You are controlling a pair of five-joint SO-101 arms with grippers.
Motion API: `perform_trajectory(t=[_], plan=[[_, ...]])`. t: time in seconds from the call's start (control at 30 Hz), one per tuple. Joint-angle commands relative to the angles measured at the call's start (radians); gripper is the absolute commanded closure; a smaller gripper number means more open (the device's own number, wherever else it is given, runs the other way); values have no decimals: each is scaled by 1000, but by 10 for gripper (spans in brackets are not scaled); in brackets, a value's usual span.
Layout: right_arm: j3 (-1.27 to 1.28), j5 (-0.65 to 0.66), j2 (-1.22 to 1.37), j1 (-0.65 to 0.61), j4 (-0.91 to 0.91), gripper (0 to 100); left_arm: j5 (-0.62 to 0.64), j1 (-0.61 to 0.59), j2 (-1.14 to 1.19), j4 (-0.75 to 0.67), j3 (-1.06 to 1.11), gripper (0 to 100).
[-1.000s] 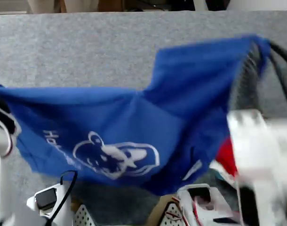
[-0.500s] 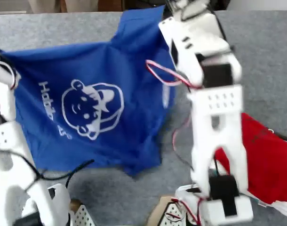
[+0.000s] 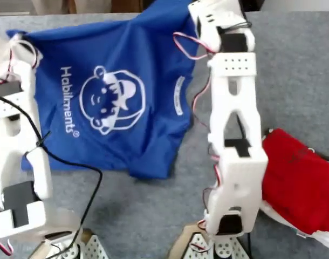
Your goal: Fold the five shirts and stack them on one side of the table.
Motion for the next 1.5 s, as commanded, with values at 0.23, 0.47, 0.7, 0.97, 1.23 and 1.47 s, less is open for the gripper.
perform_trajectory(t=[0.23, 0.47, 0.7, 0.97, 1.23, 1.47], plan=[[-757, -11, 33, 16, 400, 995, 11, 0, -10, 373, -534, 982], [-751, -11, -194, -36, 516, 995, 5, -5, -10, 701, -798, 982], [-748, -9, -377, -73, 525, 995, 3, -5, -10, 1030, -1183, 982], [-750, -55, -573, -90, 499, 995, -3, -3, -7, 1247, -1570, 982], [-748, -60, -613, -96, 486, 995, -89, -132, -36, 1283, -1818, 982], [-680, -101, -608, -96, 442, 995, -94, -150, -41, 1284, -1778, 982]])
